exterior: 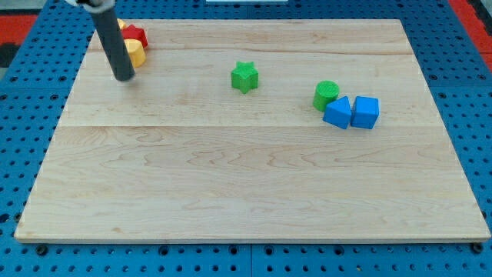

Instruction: Push the green star towards the left center of the board

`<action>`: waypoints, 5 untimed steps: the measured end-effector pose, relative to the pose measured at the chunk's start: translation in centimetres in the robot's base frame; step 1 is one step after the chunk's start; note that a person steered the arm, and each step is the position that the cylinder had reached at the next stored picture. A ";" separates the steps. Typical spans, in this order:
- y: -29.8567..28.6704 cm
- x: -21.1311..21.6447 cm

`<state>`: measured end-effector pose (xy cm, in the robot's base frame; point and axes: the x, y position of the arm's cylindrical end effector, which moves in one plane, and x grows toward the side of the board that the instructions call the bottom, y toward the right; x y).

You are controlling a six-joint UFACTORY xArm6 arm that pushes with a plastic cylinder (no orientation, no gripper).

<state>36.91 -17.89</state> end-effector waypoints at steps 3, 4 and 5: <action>15.3 -8.7; 23.9 -6.0; 20.8 -2.4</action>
<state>34.51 2.94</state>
